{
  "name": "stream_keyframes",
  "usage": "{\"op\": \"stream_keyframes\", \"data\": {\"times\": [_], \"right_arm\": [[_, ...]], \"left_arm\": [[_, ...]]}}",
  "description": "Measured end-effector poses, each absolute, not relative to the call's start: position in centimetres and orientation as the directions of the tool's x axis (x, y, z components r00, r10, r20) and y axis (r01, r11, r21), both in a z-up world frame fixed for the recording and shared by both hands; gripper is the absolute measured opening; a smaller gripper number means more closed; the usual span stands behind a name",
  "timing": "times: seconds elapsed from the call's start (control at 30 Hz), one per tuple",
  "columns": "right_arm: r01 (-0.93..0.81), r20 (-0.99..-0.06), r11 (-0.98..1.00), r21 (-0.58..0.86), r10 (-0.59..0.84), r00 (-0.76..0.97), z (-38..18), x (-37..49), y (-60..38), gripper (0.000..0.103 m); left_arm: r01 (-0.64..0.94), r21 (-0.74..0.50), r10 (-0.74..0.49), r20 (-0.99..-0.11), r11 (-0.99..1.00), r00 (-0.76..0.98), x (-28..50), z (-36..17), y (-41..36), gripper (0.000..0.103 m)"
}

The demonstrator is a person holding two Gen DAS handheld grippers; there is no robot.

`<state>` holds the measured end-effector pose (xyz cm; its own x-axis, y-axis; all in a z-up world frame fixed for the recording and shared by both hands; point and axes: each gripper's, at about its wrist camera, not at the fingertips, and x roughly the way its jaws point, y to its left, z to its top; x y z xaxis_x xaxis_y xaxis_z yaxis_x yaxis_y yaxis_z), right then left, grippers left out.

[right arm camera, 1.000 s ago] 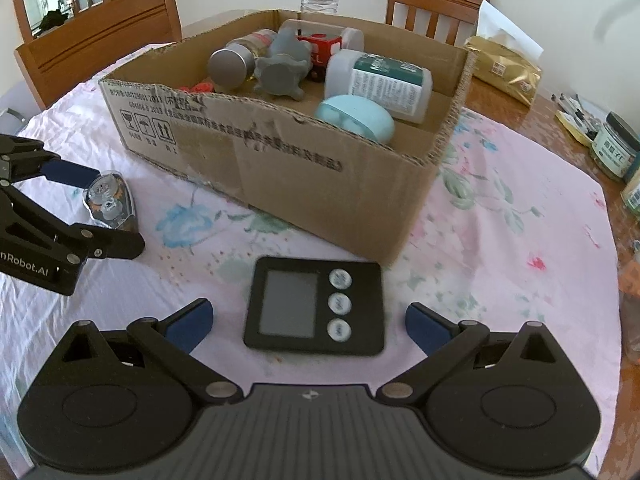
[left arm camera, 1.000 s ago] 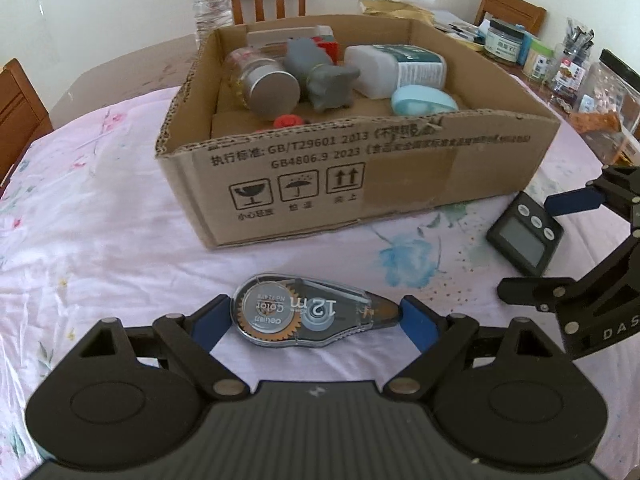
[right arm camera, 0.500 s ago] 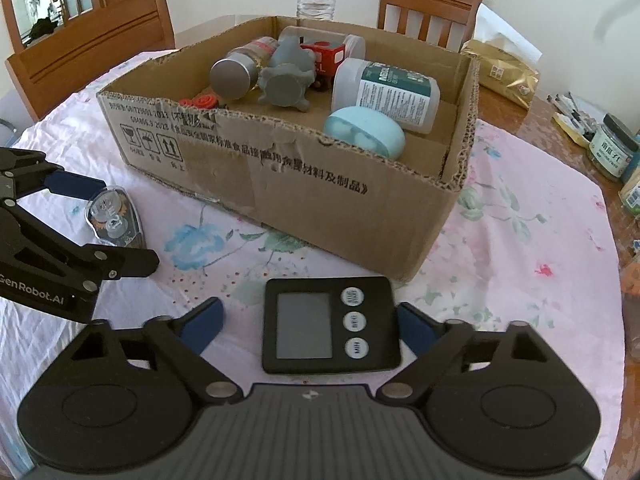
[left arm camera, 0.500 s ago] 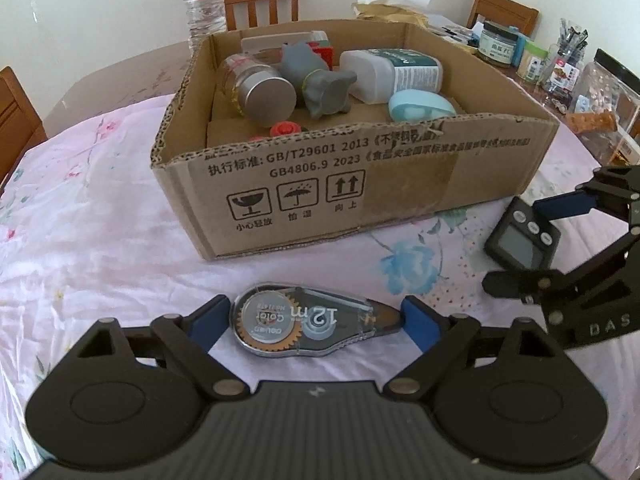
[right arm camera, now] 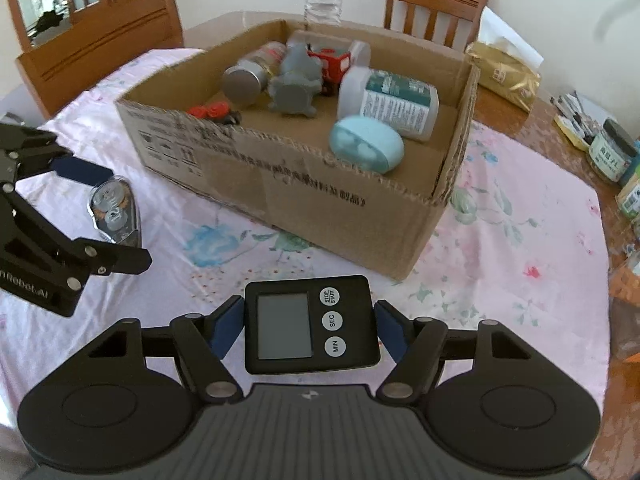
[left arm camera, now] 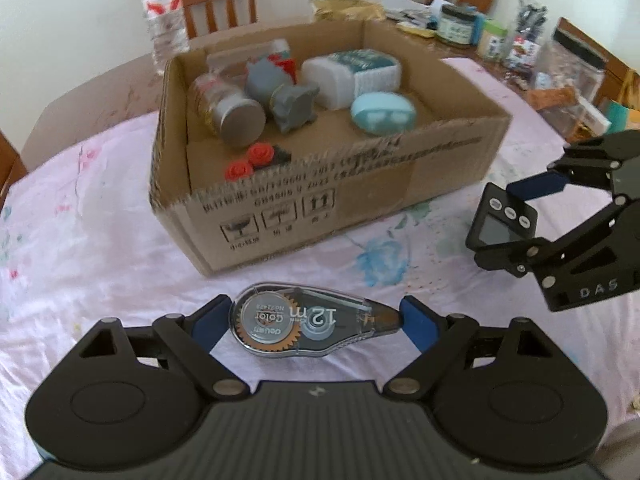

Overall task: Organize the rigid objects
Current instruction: 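Lower the tape roller into the box with the left tool while the right tool carries the timer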

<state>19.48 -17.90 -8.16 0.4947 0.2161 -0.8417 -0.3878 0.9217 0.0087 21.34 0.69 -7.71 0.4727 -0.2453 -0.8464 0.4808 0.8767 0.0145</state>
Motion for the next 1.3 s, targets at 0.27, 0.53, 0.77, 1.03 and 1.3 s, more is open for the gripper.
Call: {"op": "stream_keyframes", "data": {"times": [0.27,0.53,0.77,1.03,1.3], "right_arm": [[-0.412,-0.764,0.91,0.051,0.301,0.571,-0.7,20.1,-19.0,0.075],[-0.385,-0.759,0.922,0.038,0.277,0.589,-1.3,25.6,-17.5,0.075],[-0.35,-0.797,0.935,0.062,0.257,0.546,-3.8,27.1,-17.6,0.075],[-0.299,-0.765,0.952,0.067,0.241,0.597,-2.3,25.2,-19.0,0.103],[-0.217,-0.774,0.974,0.062,0.184,0.605,-0.9,23.6,-20.4,0.103]], "left_arm": [[0.515,0.014,-0.299,-0.8,0.857,0.52,21.8,-1.8,1.4,0.09],[0.509,0.041,-0.32,-0.734,0.86,0.599,25.4,0.7,0.5,0.09],[0.498,0.036,-0.311,-0.741,0.867,0.595,28.4,-0.7,-0.4,0.09],[0.52,0.018,-0.332,-0.751,0.854,0.571,30.0,-2.3,-2.4,0.09],[0.518,0.04,-0.328,-0.731,0.855,0.598,30.2,-2.6,-4.5,0.094]]}}
